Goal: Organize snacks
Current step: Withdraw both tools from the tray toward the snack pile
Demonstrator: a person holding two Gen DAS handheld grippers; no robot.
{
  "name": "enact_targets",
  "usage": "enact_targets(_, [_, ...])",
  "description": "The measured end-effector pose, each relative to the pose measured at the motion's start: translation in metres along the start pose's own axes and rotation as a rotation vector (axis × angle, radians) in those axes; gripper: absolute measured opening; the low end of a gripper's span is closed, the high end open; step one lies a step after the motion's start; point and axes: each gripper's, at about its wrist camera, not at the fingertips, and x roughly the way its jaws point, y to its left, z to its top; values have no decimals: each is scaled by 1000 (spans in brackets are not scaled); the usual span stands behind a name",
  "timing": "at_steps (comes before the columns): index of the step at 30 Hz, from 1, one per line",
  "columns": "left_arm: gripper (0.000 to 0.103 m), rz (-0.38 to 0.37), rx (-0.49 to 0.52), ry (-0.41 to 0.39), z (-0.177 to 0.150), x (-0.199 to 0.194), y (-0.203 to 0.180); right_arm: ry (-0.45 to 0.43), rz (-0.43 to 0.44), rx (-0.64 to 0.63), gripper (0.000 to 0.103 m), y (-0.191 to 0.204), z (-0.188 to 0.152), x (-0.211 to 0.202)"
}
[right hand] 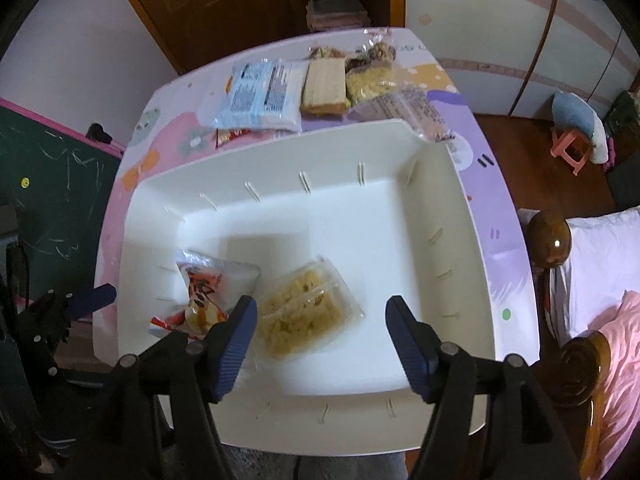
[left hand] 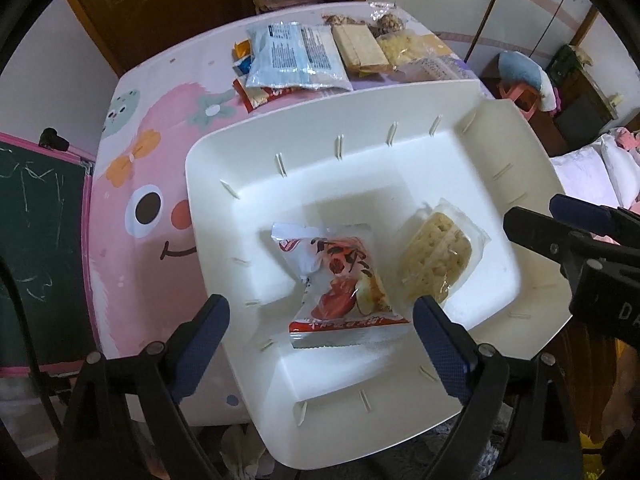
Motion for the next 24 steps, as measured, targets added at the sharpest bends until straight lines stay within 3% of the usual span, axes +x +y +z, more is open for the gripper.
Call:
enact_targets(6, [92,-9,-8,-69,1,-17,2,-24,5,-14,67,2,-2,-7])
enact_targets(15, [92,-16,17,-99,0,-35,-1,-50,4,-18,67,4,-6,-21])
enact_targets(19, [92,-55,50,-88,0,-44,-5,-53,22,-14,67,5,-7,-30])
enact_targets(24, [92,-55,72,-132,2,-60,-7,-74,-1,-8,67,4,-7,-46])
